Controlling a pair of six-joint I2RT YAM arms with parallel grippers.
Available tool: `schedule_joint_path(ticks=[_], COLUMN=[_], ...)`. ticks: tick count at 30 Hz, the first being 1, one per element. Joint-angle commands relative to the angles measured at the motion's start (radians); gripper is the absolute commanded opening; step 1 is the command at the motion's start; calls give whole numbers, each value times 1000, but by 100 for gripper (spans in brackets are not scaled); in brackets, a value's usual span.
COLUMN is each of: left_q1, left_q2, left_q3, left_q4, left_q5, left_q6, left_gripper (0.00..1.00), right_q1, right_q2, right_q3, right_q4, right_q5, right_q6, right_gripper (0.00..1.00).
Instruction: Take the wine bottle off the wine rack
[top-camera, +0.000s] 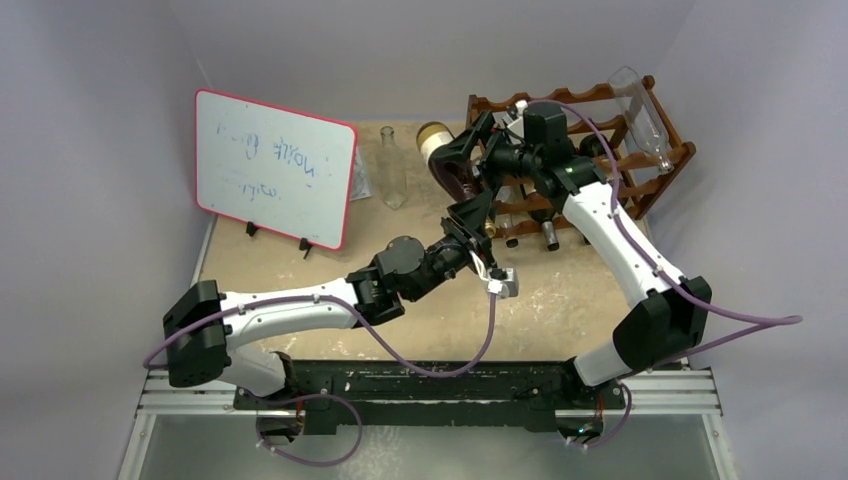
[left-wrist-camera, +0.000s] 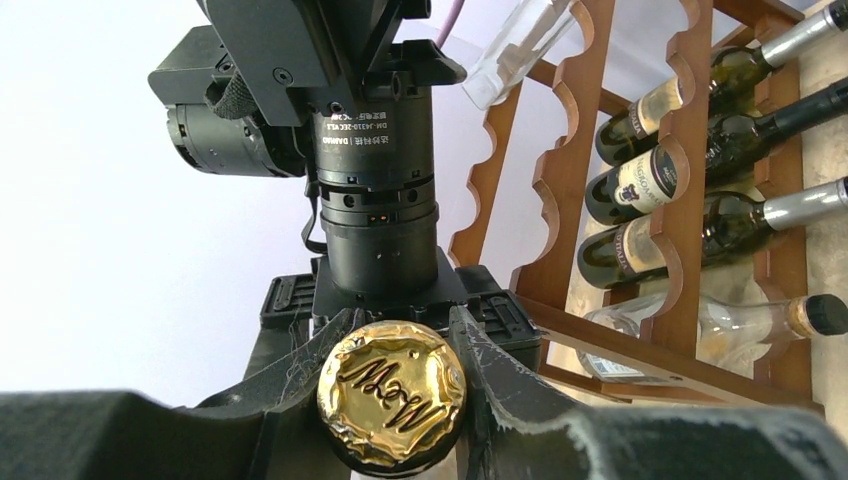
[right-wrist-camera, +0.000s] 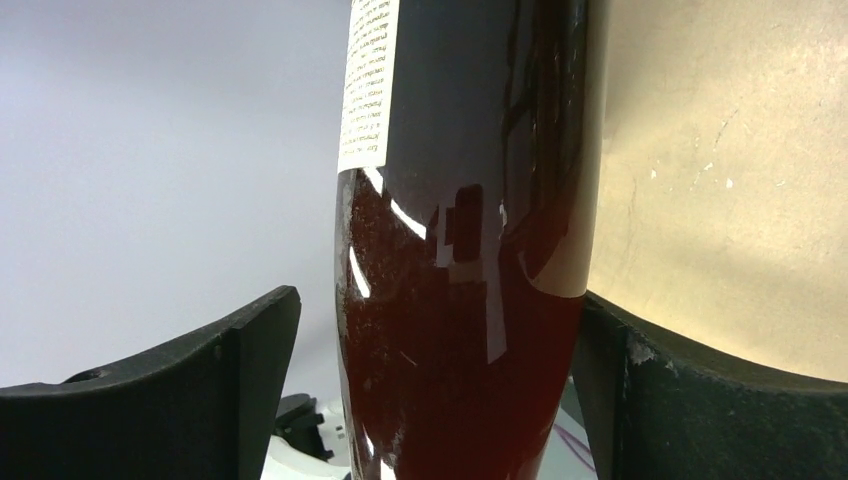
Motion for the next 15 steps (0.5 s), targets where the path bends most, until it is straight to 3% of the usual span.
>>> schedule_joint_path(ticks=[1,5,15], left_q1=[-16,-26,-49], left_q2=[-58,-86,-239], left_q3=[-8,-20,-73], left_q4=[158,184,160], left_q5=[-78,-130,-252], left_q6=[42,-27,-223], left_gripper=[0,0,0], right_q1=[-2,-2,-3], right_q2=[-74,-43,-17], right_q3=[147,258,293], right_q4=[91,-78,-163], right_q5=[34,130,205], right_q6=[-35,-113,-196], right_gripper=[100,100,100])
